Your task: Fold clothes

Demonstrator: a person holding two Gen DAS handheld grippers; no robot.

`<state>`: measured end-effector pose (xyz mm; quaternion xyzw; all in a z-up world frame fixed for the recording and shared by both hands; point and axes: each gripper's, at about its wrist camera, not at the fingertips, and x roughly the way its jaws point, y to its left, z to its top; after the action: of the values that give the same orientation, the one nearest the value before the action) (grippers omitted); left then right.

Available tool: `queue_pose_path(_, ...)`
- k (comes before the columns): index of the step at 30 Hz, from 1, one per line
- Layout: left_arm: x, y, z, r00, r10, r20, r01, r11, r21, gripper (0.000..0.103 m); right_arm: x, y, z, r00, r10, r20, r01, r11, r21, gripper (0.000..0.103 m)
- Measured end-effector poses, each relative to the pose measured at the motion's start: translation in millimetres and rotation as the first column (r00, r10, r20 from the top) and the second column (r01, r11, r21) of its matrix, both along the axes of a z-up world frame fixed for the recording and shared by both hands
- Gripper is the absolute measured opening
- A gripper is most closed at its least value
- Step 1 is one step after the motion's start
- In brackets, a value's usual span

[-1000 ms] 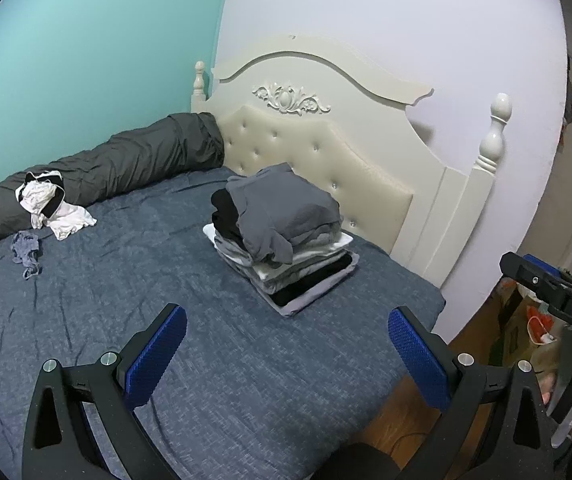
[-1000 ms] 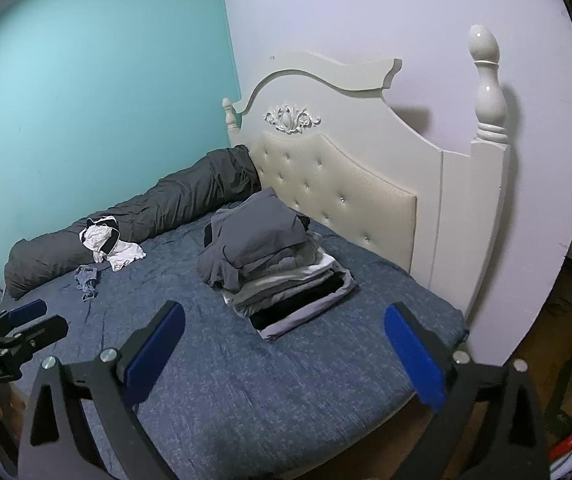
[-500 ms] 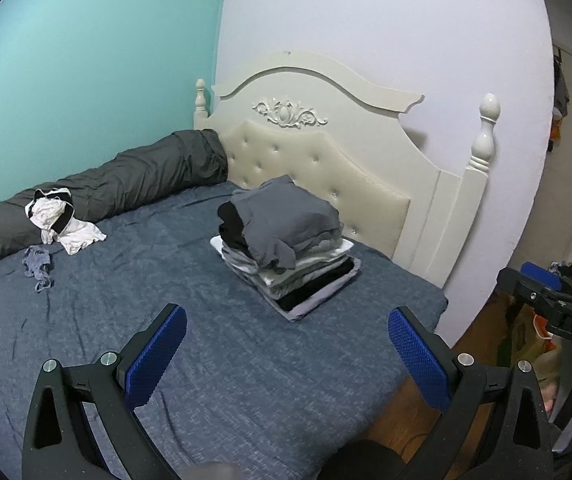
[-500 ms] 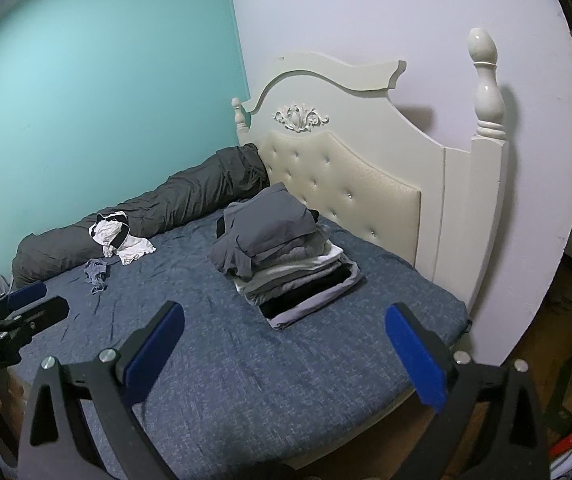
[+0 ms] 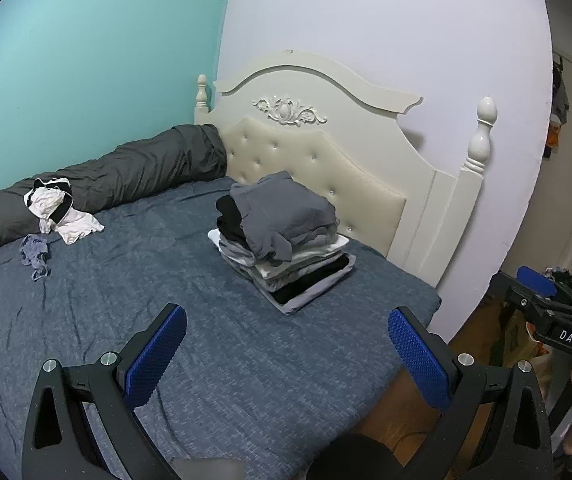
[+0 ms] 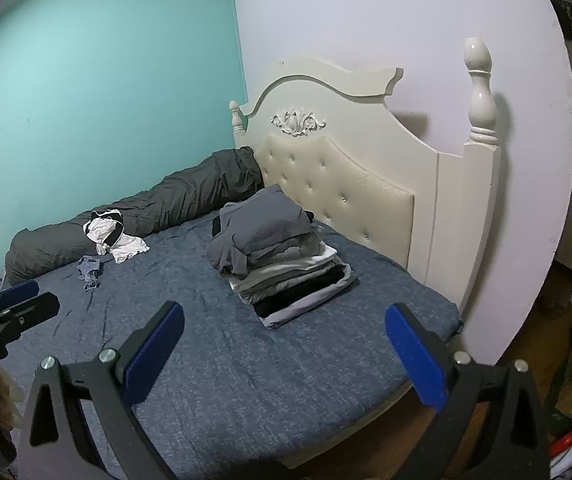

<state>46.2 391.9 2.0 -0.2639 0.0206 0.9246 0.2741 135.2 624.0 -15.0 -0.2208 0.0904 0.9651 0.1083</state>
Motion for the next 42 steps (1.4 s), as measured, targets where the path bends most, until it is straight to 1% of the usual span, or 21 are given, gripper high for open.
queue_pose_path(9,6,-5,-3,1.000,0.009,-0.010,-0.009,1.000,-0.005,0.103,8,-8,5,1.000,0.001,-0.020,-0.001,1.000,0.020,0.101)
queue_pose_path(17,7,-9,-6,1.000,0.009,-0.004,-0.009,1.000,-0.002,0.103,12,-14,0,1.000,0.001,-0.016,-0.001,1.000,0.014,0.102)
queue_pose_path(25,10,-15,-5,0.999,0.027,-0.018,-0.027,1.000,0.005,0.103,13,-21,-4,1.000,-0.001,-0.016,0.001,1.000,0.021,0.102)
queue_pose_path(31,11,-15,-8,0.999,0.029,-0.016,-0.029,1.000,0.005,0.103,14,-22,-9,1.000,0.000,-0.012,0.000,1.000,0.009,0.102)
queue_pose_path(42,10,-14,-11,1.000,0.024,0.000,-0.024,1.000,0.007,0.103,14,-22,-8,1.000,-0.005,-0.015,0.006,1.000,0.020,0.102)
